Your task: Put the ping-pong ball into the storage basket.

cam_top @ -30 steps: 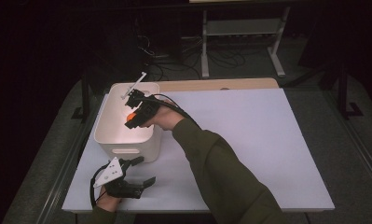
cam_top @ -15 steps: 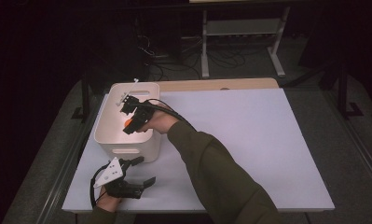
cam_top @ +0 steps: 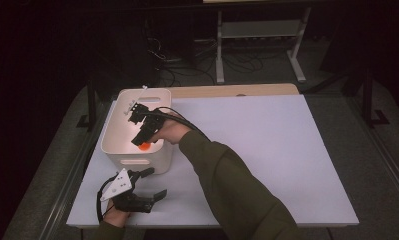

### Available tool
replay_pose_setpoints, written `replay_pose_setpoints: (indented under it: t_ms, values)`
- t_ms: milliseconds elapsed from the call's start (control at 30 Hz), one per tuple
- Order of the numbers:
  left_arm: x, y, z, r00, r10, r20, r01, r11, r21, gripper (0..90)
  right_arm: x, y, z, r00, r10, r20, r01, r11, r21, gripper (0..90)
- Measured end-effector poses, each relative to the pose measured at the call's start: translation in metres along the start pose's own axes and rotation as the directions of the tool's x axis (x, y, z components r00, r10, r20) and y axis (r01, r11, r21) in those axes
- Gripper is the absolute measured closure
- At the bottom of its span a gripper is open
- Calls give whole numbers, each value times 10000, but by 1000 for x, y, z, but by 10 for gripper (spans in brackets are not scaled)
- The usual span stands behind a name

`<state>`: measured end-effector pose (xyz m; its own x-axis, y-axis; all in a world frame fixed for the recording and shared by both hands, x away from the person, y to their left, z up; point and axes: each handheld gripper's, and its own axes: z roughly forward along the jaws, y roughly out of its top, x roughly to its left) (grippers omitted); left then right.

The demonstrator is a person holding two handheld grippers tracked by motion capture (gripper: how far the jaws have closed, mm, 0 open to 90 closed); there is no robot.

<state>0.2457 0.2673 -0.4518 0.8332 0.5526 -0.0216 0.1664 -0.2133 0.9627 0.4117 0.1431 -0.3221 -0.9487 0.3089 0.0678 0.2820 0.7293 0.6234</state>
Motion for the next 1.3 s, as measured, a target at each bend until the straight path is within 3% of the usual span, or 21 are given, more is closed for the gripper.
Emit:
replay_pose_setpoints:
  t_ms: [333,700,1300]
  values:
    - [0,0,0,10000,-23,-8,23,10000,11,140,-6,1,-24,9996,269,115,-261,9976,-645,348]
    - [0,0,1,10000,15,-21,-15,10000,29,140,-14,-4,-54,9981,432,435,-388,9944,-985,331]
    - [0,0,1,10000,37,-50,-37,10000,68,140,-23,-28,-86,9955,643,690,-539,9883,-1430,258]
